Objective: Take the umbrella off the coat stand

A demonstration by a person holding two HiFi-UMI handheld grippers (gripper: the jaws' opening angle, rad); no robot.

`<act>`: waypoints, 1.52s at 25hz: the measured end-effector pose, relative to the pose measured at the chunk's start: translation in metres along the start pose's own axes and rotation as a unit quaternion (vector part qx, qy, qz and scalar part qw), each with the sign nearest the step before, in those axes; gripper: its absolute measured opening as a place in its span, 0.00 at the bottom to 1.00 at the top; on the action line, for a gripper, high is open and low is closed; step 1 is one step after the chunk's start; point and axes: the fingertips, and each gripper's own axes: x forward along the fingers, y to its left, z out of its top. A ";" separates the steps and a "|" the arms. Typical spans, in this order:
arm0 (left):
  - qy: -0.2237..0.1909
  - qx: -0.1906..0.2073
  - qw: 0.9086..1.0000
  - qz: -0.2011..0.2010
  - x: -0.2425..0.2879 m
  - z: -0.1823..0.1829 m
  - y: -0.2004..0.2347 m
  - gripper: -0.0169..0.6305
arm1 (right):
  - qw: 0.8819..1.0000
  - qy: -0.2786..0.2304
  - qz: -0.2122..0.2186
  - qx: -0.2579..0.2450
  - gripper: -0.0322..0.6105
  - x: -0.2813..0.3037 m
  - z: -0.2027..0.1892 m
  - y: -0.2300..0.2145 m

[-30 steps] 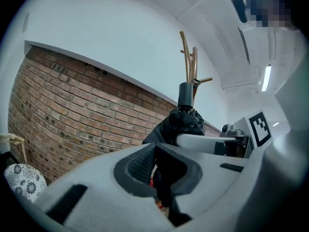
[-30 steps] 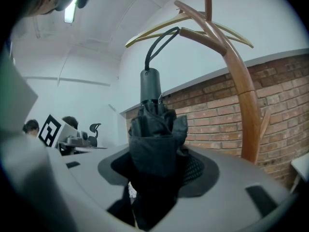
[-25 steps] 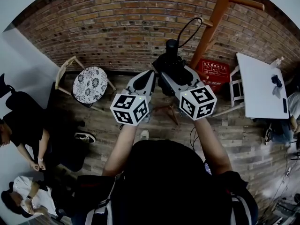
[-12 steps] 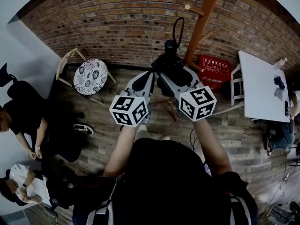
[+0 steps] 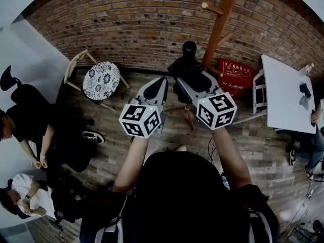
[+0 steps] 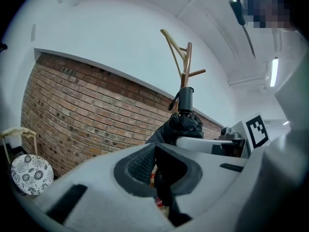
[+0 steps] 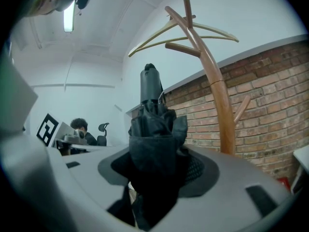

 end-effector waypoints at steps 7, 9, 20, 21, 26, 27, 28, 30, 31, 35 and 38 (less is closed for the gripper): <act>-0.001 -0.002 1.000 0.005 -0.029 0.005 0.014 0.05 | 1.000 -0.010 -0.013 0.000 0.43 0.002 0.002 0.018; 0.001 -0.002 1.000 0.003 -0.038 0.006 0.018 0.05 | 1.000 -0.014 -0.016 0.001 0.43 0.001 0.004 0.028; 0.000 0.030 0.999 -0.032 -0.083 0.019 0.008 0.05 | 0.999 -0.017 -0.046 0.007 0.43 -0.024 0.000 0.075; 0.000 0.032 0.999 -0.035 -0.087 0.019 0.005 0.05 | 0.999 -0.018 -0.048 0.007 0.44 -0.027 0.000 0.079; 0.001 0.036 0.998 -0.045 -0.115 0.015 -0.003 0.05 | 0.998 -0.019 -0.055 0.004 0.43 -0.041 -0.003 0.102; 0.001 0.036 0.998 -0.047 -0.120 0.015 -0.004 0.05 | 0.998 -0.020 -0.056 0.005 0.44 -0.043 -0.003 0.108; 0.001 0.036 0.998 -0.048 -0.126 0.015 -0.004 0.05 | 0.998 -0.021 -0.057 0.005 0.43 -0.045 -0.003 0.113; 0.000 0.035 0.998 -0.050 -0.136 0.015 -0.005 0.05 | 0.998 -0.021 -0.059 0.004 0.43 -0.049 -0.004 0.124; -0.001 0.034 0.998 -0.051 -0.142 0.014 -0.006 0.05 | 0.998 -0.021 -0.059 0.004 0.43 -0.052 -0.005 0.129; -0.004 0.031 0.998 -0.054 -0.159 0.014 -0.010 0.05 | 0.998 -0.020 -0.063 0.005 0.43 -0.061 -0.007 0.145; -0.002 0.024 0.998 -0.058 -0.169 0.010 -0.014 0.05 | 0.997 -0.020 -0.067 0.009 0.43 -0.069 -0.008 0.154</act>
